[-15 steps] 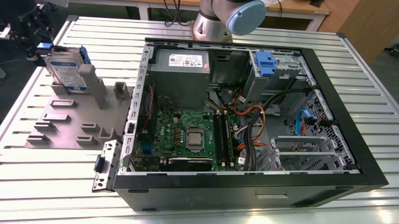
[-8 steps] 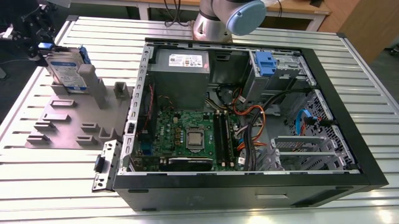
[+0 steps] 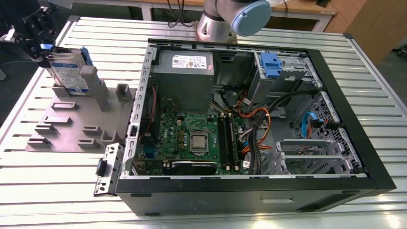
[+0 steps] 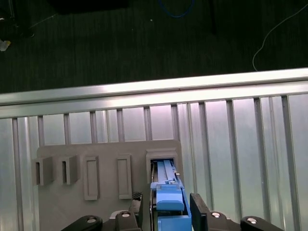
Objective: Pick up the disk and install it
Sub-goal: 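Pick up the disk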
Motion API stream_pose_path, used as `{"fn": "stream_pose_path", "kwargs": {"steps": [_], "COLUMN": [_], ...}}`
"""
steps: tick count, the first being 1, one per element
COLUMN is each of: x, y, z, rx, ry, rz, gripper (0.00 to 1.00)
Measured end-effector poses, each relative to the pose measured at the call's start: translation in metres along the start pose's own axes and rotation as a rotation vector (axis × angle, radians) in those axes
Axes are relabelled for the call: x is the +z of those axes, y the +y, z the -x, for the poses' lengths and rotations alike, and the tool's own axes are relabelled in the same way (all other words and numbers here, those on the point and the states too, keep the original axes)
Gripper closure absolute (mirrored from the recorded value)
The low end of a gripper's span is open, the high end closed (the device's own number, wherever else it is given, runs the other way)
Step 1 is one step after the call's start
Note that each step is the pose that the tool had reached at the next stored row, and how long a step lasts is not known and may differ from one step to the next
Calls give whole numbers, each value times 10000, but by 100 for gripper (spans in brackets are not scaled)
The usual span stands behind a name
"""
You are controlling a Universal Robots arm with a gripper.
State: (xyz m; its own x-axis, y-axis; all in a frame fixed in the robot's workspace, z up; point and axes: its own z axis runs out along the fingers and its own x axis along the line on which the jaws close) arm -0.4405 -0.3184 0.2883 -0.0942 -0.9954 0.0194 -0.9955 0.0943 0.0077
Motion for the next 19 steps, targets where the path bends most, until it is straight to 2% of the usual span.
{"fn": "stream_pose_path", "kwargs": {"steps": [3, 4, 19], "x": [0, 0, 8], "y": [0, 0, 0], "z": [0, 0, 0], "rx": [-1, 0, -69], "ry": [-1, 0, 0], "rz": [-2, -2, -7], "gripper": [50, 58, 58]}}
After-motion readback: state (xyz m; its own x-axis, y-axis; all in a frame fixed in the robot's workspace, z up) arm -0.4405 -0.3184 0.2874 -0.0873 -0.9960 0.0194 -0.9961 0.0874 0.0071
